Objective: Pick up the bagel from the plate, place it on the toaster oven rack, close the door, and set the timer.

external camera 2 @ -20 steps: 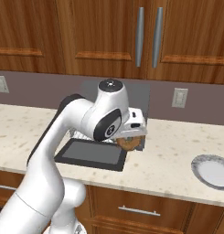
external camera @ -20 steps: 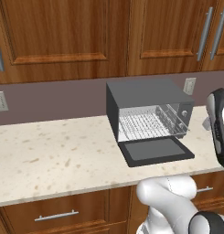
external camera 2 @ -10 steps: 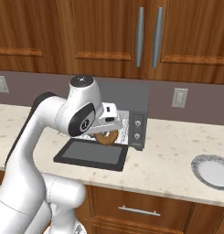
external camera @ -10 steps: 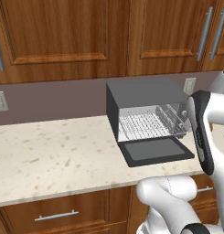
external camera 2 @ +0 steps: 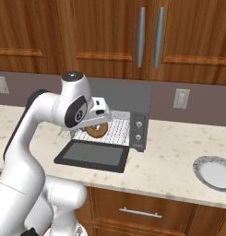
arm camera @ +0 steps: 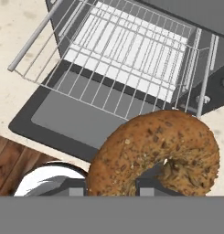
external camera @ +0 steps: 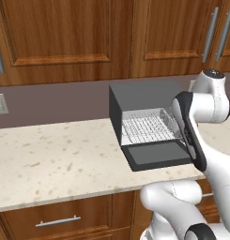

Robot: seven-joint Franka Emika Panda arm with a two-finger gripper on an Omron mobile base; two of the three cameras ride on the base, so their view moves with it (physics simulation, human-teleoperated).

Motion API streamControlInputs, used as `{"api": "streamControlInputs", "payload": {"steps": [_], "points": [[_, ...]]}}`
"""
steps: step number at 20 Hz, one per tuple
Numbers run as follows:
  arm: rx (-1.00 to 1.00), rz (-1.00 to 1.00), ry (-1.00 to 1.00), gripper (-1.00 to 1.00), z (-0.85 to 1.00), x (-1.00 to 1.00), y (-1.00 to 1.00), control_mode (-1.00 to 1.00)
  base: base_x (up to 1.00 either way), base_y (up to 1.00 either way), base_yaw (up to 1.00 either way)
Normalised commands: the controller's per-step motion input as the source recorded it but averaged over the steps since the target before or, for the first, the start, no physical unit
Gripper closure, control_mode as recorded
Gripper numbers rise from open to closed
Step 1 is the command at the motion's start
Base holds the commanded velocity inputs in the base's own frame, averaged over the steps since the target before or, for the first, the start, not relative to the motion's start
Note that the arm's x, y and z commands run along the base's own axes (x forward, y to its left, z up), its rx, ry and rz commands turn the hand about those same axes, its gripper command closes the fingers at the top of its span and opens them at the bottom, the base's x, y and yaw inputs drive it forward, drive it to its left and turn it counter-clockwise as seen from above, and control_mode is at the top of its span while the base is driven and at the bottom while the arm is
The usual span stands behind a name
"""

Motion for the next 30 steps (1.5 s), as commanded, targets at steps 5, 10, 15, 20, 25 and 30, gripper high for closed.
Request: {"api": "streamControlInputs", "payload": {"steps": [5,10,15,20,25,30], "points": [[0.0,0.04,0.06,1.0,-0.21,0.48,0.24,-1.0,0.0,0.0,0.0],[0.0,0.03,0.07,1.0,-0.42,0.36,0.17,-1.0,0.0,0.0,0.0],[0.0,0.03,0.05,1.0,-0.35,0.55,0.14,-1.0,0.0,0.0,0.0],[0.0,0.03,0.04,1.0,-0.21,0.54,0.04,-1.0,0.0,0.0,0.0],[0.0,0.02,0.05,1.0,-0.27,0.53,0.06,-1.0,0.0,0.0,0.0],[0.0,0.01,0.02,1.0,-0.25,0.33,0.03,-1.0,0.0,0.0,0.0]]}}
